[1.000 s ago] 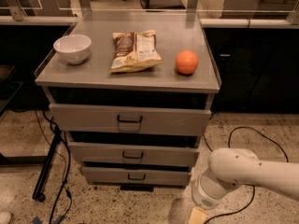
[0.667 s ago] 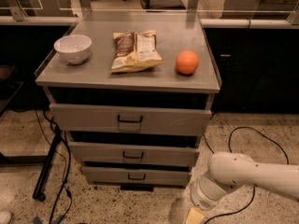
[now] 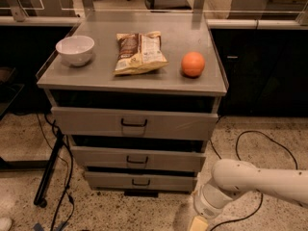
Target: Open bottom drawer
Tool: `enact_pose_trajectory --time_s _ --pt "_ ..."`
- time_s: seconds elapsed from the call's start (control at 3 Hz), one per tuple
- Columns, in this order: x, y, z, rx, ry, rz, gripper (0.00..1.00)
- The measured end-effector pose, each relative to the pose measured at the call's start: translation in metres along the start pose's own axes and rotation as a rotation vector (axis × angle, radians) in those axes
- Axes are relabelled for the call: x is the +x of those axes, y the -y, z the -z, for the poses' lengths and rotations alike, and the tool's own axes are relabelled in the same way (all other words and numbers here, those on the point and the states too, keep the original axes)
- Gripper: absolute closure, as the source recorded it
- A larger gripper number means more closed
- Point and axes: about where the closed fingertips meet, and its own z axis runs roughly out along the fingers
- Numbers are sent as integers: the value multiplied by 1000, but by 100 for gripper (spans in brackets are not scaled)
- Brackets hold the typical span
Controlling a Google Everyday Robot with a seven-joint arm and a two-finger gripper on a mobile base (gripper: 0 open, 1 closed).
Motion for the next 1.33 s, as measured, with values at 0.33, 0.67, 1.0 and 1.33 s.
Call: enact_pose_trajectory --time_s 0.33,0.67,1.0,1.33 --pt "-4 21 -32 -2 30 -5 0" --pt "-23 56 -57 30 109 22 0" --pt "-34 75 -67 22 145 26 0" --pt "-35 78 -68 24 149 25 0"
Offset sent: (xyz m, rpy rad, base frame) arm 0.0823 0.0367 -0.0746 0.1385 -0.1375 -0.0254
